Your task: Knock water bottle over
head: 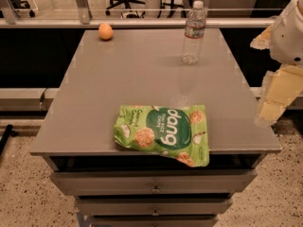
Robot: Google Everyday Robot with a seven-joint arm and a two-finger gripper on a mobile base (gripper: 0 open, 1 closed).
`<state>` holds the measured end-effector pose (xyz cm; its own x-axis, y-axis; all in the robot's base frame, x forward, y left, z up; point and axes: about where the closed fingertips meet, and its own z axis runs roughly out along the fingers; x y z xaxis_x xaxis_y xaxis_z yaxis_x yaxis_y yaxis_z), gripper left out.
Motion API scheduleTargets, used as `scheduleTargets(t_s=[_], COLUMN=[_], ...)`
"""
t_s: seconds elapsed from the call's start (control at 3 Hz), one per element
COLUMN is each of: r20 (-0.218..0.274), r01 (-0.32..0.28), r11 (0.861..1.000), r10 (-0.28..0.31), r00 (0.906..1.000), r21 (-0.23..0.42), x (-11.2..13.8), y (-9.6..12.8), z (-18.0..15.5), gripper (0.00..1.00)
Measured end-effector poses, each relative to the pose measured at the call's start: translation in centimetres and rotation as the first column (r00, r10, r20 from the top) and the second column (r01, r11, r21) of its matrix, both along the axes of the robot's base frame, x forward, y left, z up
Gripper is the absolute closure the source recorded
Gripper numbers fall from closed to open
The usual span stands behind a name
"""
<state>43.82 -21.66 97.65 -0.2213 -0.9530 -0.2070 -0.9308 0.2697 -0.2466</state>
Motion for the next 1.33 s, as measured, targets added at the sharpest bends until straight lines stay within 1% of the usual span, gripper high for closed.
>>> scheduleTargets(t_s=[0.33,0.67,1.0,1.33], r20=[0.000,0.039,0.131,0.213], r01=[0.000,0.026,0.089,0.116], r11=[1.000,0.999,0.994,0.986], r10=[0.000,-0.027,-0.095,-0.140], r00=[1.0000,0.9989,0.9868,0.9669], r21=[0.000,0.018,0.057,0.121], x=[0.0,1.4,4.9,8.6], y=[0.0,-1.2,-4.3,-6.6], z=[0.0,-0.4,-0.6,-0.7], gripper=[0.00,0.00,0.00,0.00])
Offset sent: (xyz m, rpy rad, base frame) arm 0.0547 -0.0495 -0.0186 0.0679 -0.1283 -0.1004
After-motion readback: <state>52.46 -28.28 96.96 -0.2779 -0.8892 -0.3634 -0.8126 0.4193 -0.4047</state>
